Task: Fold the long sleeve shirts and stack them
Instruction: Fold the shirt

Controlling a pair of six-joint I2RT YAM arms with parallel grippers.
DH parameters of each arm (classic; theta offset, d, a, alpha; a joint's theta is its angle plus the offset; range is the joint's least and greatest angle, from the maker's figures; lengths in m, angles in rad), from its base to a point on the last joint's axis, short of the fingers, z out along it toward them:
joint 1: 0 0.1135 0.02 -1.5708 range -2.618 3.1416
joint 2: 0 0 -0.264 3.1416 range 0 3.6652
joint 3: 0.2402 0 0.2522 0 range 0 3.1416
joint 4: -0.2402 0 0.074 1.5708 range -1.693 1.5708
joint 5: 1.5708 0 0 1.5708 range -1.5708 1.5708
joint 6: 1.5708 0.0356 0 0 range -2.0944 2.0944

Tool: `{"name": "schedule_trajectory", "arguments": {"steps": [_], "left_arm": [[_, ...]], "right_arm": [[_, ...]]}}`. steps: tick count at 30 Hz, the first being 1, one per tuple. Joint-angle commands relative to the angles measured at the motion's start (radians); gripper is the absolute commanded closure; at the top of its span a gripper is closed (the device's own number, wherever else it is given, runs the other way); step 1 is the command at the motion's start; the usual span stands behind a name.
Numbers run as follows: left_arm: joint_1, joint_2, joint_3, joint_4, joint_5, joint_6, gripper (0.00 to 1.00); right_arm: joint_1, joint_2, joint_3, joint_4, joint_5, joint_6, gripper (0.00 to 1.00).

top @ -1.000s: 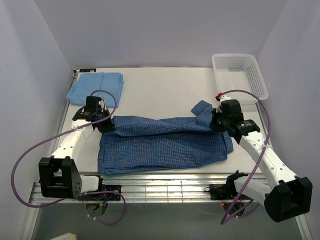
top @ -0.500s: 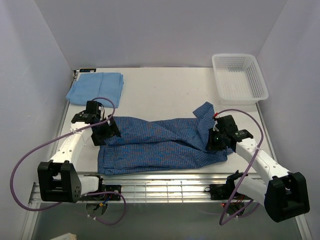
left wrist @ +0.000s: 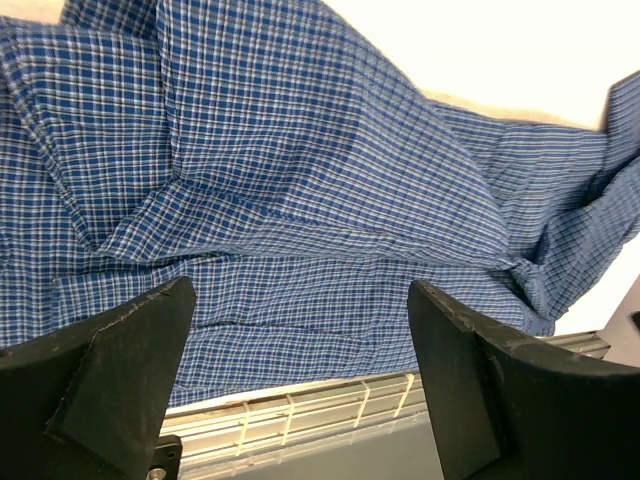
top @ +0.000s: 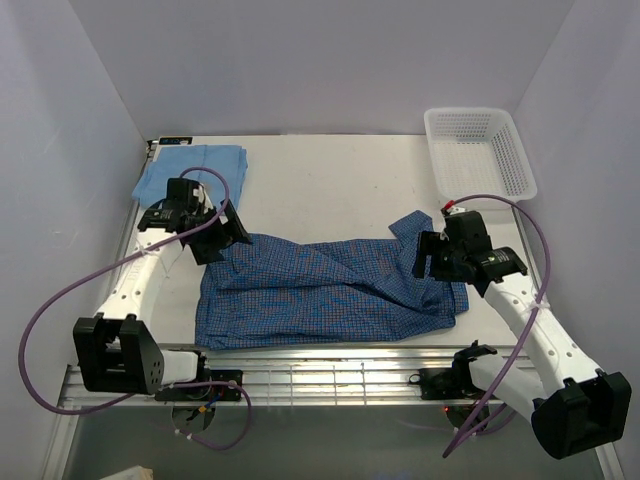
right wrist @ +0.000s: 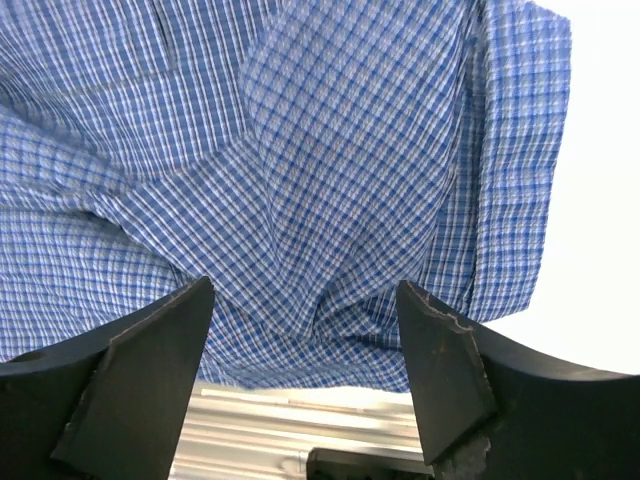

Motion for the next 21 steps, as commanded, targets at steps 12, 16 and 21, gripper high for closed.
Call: {"name": "schedule_trajectory", "arguments": {"steps": [12,16,21], "left_arm": [[0.001,0.236,-0.130,0.278,-0.117,-0.059,0.02],[0.001,0.309,-0.144,0.336,-0.072,-0.071,0.11],[0.002,0.351,-0.134,0.373,-0.060,-0.075,0.39]], "right_arm": [[-0.002,0.081,0.036,0.164,-0.129,0.008,0.10],[0.000,0.092,0.051,0.173,-0.136,0.002,0.10],[0.000,0.095,0.055,0.179,-0.129,0.002,0.10]]}}
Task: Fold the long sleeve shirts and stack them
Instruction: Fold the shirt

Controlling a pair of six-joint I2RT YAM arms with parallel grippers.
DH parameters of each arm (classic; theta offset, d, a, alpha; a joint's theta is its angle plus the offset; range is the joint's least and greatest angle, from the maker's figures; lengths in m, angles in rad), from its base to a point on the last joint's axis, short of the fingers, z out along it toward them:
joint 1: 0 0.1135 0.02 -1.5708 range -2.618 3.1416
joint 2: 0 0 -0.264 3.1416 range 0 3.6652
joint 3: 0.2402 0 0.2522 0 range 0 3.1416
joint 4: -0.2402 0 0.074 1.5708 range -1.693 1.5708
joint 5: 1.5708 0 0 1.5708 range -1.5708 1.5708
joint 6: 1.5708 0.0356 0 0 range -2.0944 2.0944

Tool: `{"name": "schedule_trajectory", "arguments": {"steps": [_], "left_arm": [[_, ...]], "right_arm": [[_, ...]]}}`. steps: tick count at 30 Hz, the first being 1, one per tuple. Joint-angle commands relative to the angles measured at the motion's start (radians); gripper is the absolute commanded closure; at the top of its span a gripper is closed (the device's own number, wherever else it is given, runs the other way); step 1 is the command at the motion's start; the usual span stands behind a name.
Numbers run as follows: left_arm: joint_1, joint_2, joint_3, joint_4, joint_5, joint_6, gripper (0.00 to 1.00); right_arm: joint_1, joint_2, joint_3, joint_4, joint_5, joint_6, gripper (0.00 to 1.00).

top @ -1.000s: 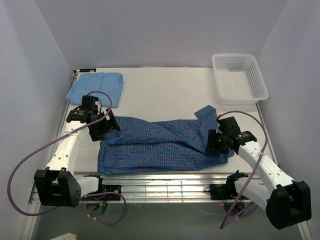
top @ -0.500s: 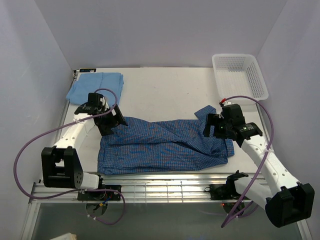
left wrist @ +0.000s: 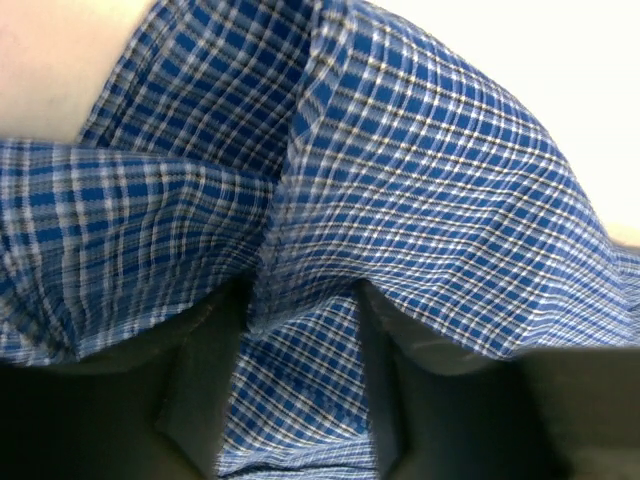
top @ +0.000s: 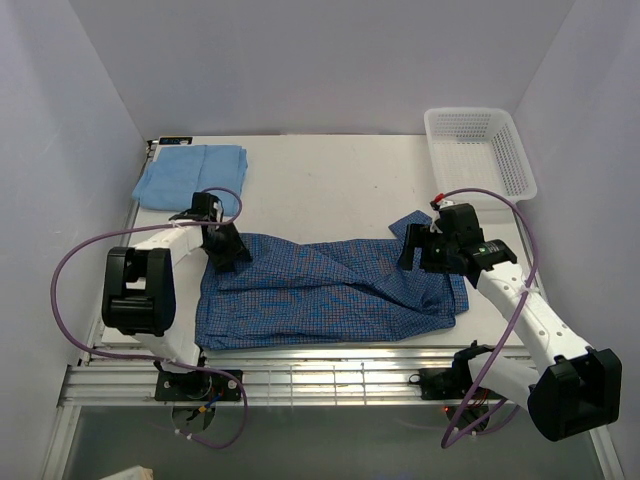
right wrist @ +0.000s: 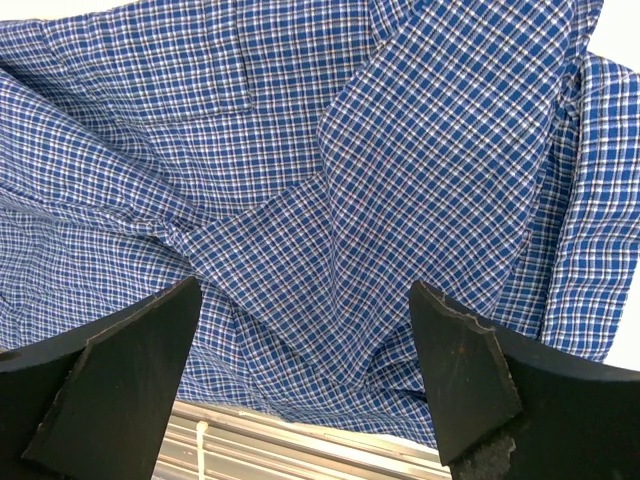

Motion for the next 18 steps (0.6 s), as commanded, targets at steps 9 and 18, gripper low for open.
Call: {"name": "schedule_trajectory", "arguments": {"steps": [9,18], "left_arm": [[0.002,-0.070,0.078,-0.044,-0.053,0.043,1.00],[0.121,-0.076,0.193,-0.227,-0.253,0.135,1.00]], "right_arm": [[0.000,0.014,0.030,0.051,-0.010,-0.005,0.10],[0.000,0.020,0.015,0.060,0.000,-0.013,0.10]]}}
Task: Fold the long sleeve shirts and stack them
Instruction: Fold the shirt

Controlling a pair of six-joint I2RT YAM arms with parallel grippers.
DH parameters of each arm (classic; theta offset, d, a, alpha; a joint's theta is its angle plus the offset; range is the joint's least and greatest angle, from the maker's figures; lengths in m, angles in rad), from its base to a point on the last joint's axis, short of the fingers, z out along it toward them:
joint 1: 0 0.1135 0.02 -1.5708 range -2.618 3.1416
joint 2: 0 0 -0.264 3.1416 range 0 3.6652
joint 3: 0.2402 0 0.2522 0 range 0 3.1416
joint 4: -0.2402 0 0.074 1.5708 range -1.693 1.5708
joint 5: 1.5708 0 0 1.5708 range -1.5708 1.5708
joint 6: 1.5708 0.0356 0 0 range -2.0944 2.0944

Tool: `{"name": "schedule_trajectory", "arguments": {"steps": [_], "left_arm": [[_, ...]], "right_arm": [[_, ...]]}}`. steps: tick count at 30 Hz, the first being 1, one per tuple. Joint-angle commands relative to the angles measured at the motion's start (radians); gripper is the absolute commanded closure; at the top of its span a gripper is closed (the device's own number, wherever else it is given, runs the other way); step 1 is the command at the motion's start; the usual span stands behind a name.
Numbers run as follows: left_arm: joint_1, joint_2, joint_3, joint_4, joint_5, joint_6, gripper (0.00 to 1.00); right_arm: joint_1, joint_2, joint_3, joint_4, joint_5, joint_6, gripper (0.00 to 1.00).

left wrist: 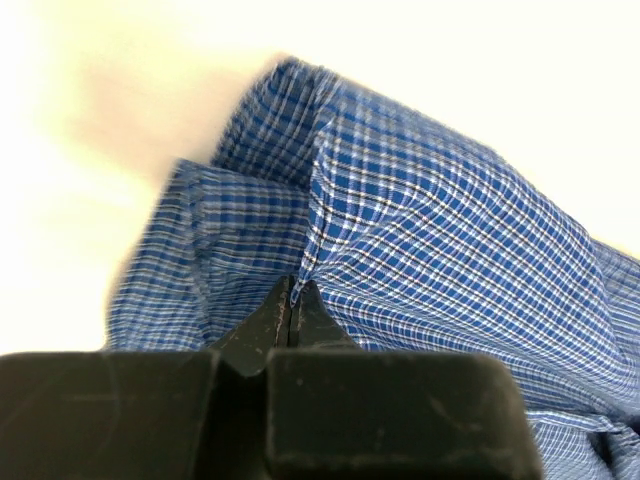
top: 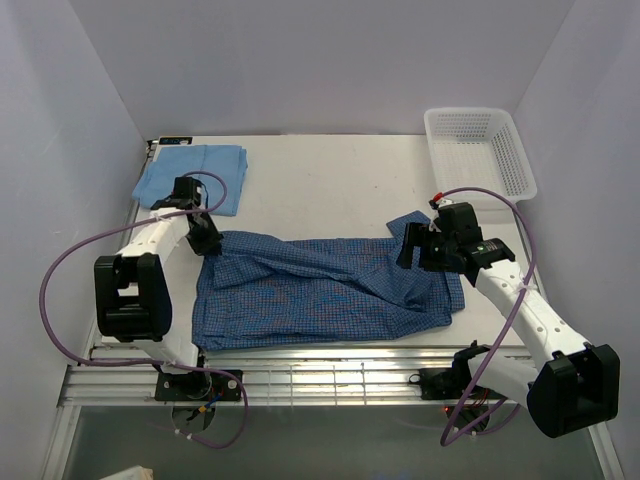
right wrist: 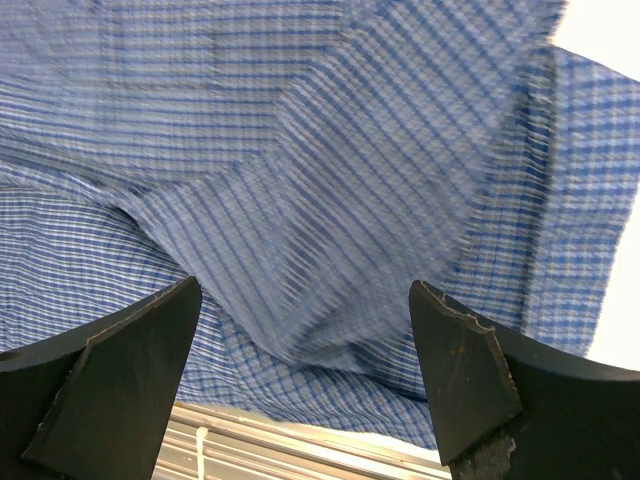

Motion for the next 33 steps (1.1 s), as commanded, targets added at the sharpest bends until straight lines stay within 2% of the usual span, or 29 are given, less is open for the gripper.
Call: {"name": "schedule_trajectory", "arguments": {"steps": [1,6,10,14,17,20,23,33], "left_arm": [[0.067,-0.027,0.080,-0.086,-0.079,0.059,1.00],[0.077,-0.003,0.108,-0.146,0.042,0.102,1.00],[0.077,-0.043,0.082,-0.160,0.177,0.133,0.92],[0.077,-0.086,0.082,-0.175,0.165,0.131,0.92],[0.077,-0.101,0.134,-0.172,0.125,0.118,0.94],[0.077,-0.075,0.224,-0.183,0.151,0.116,0.98],[0.077,-0.076,0.269,-0.206,0.151,0.118,0.98],[0.078,-0.145,0.191,-0.230,0.112,0.098,1.00]], "right_arm": [[0.000,0.008,0.015,0.035,0.000,-0.015,0.10],[-0.001,0.014,0.018,0.029,0.008,-0.026,0.10],[0.000,0.028,0.010,0.024,-0.018,-0.028,0.10],[0.014,0.048,-0.010,0.032,-0.038,-0.032,0.10],[0.032,0.076,-0.009,0.041,-0.052,-0.040,0.10],[0.077,0.114,0.007,0.032,-0.067,-0.052,0.10],[0.121,0.154,0.018,-0.015,-0.009,-0.023,0.10],[0.129,0.220,-0.024,-0.070,0.086,0.067,0.06]]}}
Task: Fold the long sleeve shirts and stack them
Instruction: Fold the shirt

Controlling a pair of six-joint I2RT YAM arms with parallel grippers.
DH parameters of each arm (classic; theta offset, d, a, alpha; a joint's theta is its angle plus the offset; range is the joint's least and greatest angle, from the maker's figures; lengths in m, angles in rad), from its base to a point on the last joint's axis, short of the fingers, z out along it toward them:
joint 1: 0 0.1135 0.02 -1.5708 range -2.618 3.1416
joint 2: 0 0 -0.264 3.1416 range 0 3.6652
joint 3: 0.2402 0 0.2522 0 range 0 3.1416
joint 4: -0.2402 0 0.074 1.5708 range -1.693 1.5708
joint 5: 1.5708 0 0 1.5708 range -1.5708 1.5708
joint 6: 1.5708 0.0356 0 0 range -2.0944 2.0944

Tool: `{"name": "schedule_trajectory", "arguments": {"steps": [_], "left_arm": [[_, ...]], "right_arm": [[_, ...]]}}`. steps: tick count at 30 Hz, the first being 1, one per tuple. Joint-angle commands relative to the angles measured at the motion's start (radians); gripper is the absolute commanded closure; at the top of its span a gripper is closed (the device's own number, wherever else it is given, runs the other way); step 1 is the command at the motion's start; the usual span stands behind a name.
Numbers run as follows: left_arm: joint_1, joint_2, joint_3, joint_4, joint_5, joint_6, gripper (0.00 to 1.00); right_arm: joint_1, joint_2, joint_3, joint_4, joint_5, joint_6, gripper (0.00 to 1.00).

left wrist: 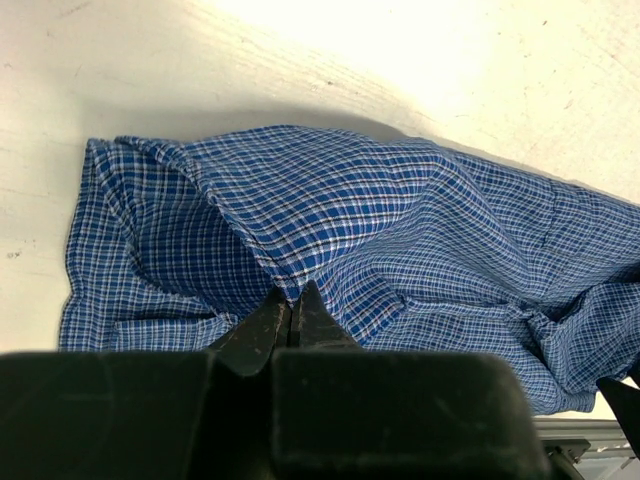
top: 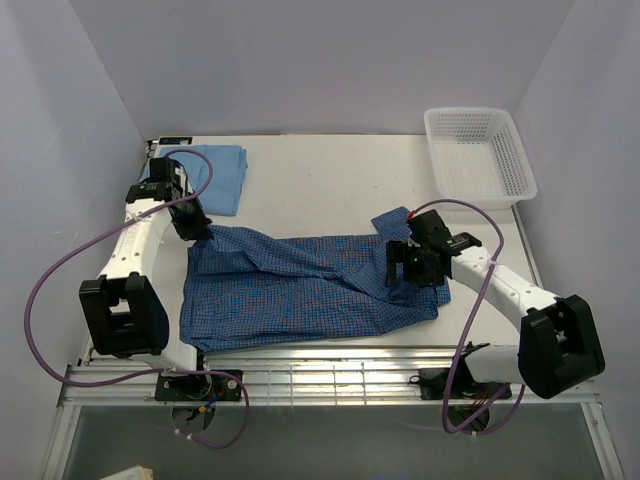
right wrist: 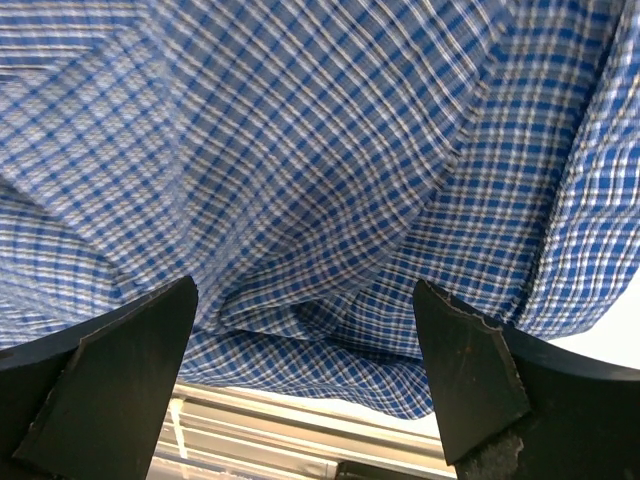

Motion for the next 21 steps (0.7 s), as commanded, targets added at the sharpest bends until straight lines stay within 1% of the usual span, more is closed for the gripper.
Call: {"name": "schedule_trajectory", "arguments": {"steps": [1,4,5,6,7,8,10,11,15,16,17,19,20,21], "left_arm": [[-0.002,-0.055,-0.012,-0.014,-0.024,-0.011,1.00],[-0.002,-0.069,-0.024,-0.017,-0.030,-0.011,1.00],[-0.002,-0.072,-0.032,-0.019,-0.032,-0.015,1.00],[-0.002,-0.077,-0.035,-0.019,-0.033,-0.017,1.00],[-0.002,-0.075,-0.038,-0.019,-0.032,-0.017,1.00],[-0.002,-0.075,-0.041,-0.017,-0.033,-0.020,1.00],[-0.002,-0.065,-0.038,-0.016,-0.035,-0.021,1.00],[-0.002,-0.059,-0.032,-0.014,-0.053,-0.023,1.00],[0.001,-0.014,0.062,-0.014,-0.081,-0.029,1.00],[0.003,-0.003,0.109,-0.020,-0.084,-0.028,1.00],[0.007,0.001,0.129,-0.025,-0.083,-0.026,1.00],[0.012,0.007,0.174,-0.042,-0.089,-0.020,1.00],[0.017,0.009,0.180,-0.050,-0.093,-0.020,1.00],[0.018,0.006,0.181,-0.059,-0.099,-0.018,1.00]], "right_arm": [[0.004,0.024,-0.006,-0.050,0.058,0.034,0.06],[0.004,0.044,-0.026,-0.021,0.058,0.035,0.04],[0.004,0.049,-0.027,-0.007,0.058,0.037,0.00],[0.004,0.061,-0.030,0.028,0.056,0.040,0.05],[0.004,0.069,-0.029,0.045,0.056,0.039,0.13],[0.004,0.081,-0.024,0.059,0.058,0.039,0.33],[0.004,0.090,0.018,0.084,0.065,0.026,0.70],[0.005,0.096,0.044,0.078,0.076,0.020,0.92],[0.004,0.096,0.230,-0.002,0.156,-0.050,0.92],[0.002,0.096,0.271,-0.026,0.188,-0.067,0.92],[-0.001,0.096,0.367,-0.089,0.202,-0.093,0.92],[-0.007,0.096,0.455,-0.142,0.251,-0.115,0.92],[-0.009,0.092,0.515,-0.157,0.262,-0.130,0.92],[-0.013,0.080,0.534,-0.181,0.263,-0.153,0.92]]}}
